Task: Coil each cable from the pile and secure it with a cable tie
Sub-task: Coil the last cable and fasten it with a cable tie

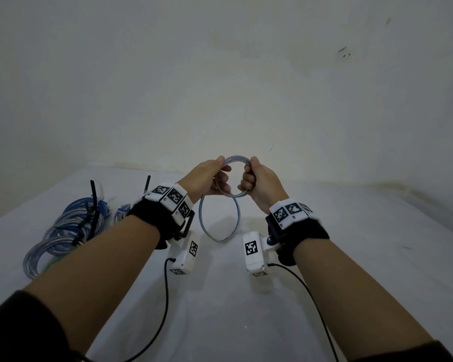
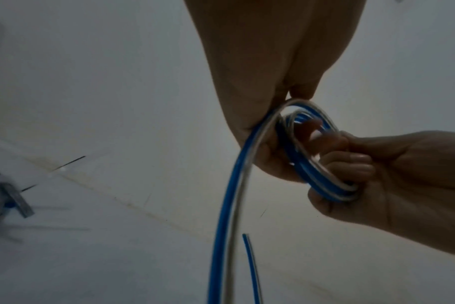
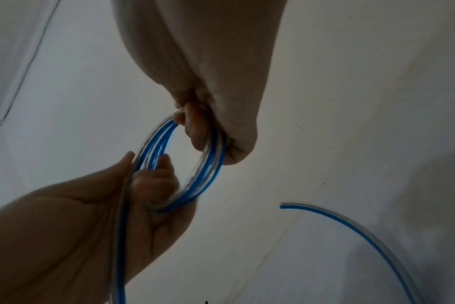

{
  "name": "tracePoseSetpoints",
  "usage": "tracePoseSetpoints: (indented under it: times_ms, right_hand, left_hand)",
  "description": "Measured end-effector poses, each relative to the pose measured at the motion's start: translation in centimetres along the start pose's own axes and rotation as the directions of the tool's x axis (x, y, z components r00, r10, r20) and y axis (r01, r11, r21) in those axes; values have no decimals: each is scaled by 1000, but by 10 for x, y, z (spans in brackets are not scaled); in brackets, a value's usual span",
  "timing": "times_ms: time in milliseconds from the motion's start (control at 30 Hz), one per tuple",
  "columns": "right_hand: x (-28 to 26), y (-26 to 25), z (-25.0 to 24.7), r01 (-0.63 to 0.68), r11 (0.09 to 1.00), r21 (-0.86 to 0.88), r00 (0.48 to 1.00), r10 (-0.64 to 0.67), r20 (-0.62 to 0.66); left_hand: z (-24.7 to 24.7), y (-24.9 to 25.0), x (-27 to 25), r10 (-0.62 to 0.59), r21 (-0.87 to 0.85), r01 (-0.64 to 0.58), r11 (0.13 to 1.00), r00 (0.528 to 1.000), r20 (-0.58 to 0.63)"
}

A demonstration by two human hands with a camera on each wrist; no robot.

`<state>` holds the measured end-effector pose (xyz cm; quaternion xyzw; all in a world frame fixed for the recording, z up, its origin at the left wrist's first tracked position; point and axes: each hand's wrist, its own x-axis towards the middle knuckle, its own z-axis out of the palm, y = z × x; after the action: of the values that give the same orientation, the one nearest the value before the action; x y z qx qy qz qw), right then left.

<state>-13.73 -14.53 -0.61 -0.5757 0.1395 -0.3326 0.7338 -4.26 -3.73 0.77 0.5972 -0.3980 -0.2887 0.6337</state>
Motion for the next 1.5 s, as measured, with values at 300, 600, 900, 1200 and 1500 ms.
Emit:
tracePoseSetpoints:
  times_ms: [300,600,900,1200,1500]
  right_hand:
    - [-6,-7,-7,-28,990,-136,981,54,189]
    - [-1,0,-11,-17,994,105,1000,18,-14]
    - [-3,-15,-13,-9,956,-295,983,63,173]
    - [0,-6,-15,90,993,74,993,-84,-84]
    - [-8,-14,-11,-73,971,227,997,71,14]
  left_hand:
    - [0,0,10,155,330,-142,933,988,-14]
    - [4,-4,5,-1,-32,1,999,1000,16]
    - [6,-1,15,168,413,-153,898,986,0]
    - [10,-5,10,-15,-31,15,999,1000,-11]
    - [20,-3,13,-19,-211,7,977,998,-53]
